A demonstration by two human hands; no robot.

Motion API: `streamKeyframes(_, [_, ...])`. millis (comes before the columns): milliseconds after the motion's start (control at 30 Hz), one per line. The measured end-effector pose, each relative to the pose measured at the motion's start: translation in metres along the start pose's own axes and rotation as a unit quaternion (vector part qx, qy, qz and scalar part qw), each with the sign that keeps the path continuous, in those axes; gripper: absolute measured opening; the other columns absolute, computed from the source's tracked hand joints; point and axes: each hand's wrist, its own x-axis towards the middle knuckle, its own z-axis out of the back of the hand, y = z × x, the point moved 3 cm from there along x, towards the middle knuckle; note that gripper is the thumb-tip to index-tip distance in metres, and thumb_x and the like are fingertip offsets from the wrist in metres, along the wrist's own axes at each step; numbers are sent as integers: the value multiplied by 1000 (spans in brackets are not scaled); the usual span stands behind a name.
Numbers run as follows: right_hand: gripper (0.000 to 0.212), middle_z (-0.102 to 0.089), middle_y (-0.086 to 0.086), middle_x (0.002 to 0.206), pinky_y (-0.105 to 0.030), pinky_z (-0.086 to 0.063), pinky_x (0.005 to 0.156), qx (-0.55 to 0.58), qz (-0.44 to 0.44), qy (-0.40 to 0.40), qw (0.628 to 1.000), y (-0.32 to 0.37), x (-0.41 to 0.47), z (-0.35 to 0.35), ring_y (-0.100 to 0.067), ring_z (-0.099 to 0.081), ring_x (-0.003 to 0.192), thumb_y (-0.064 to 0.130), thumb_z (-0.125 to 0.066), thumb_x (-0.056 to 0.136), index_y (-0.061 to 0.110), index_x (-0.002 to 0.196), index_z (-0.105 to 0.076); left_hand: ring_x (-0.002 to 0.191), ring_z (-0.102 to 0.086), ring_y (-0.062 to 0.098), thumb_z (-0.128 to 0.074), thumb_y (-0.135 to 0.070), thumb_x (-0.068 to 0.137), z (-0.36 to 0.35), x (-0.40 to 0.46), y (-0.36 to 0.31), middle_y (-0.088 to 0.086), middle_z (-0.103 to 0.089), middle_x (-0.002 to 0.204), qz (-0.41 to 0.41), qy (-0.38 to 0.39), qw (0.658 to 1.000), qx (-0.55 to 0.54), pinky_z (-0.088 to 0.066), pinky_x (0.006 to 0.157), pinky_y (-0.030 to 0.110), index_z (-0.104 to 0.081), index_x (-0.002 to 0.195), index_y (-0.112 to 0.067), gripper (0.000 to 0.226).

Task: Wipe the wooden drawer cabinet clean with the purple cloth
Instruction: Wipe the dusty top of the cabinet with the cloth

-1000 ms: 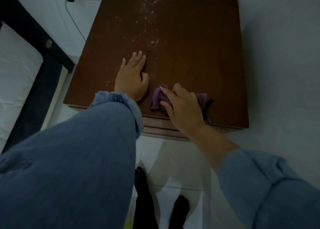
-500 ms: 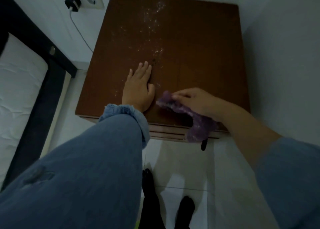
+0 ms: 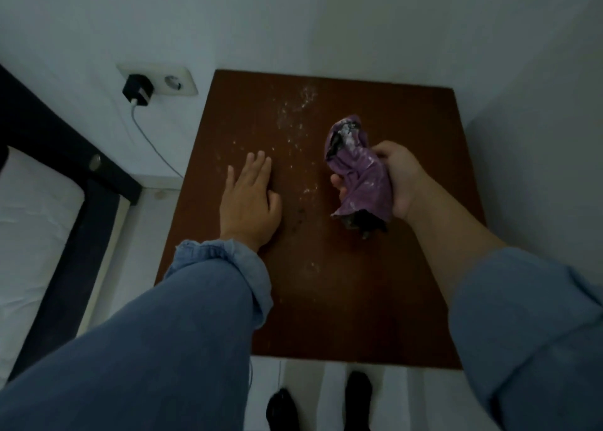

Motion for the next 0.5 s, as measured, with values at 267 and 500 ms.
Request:
streamKeyframes(267, [39, -55, -2, 110, -15, -48, 65, -326, 283, -96, 897, 105, 113, -31, -13, -58, 85, 5, -49, 89, 15, 126, -47, 147, -11, 15, -31, -28, 88, -18, 57, 6, 4, -22, 157, 33, -22, 999, -10, 1, 120, 39, -27, 149, -12, 63])
streamKeyframes(500, [50, -33, -10, 146, -44, -33, 101, -739, 483, -136, 450, 125, 175, -69, -32, -39, 127, 19, -51, 90, 24, 138, -37, 145, -7, 9, -31, -31, 87, -21, 57, 7, 1, -22, 157, 47, -27, 998, -12, 6, 119, 34, -27, 149, -15, 64])
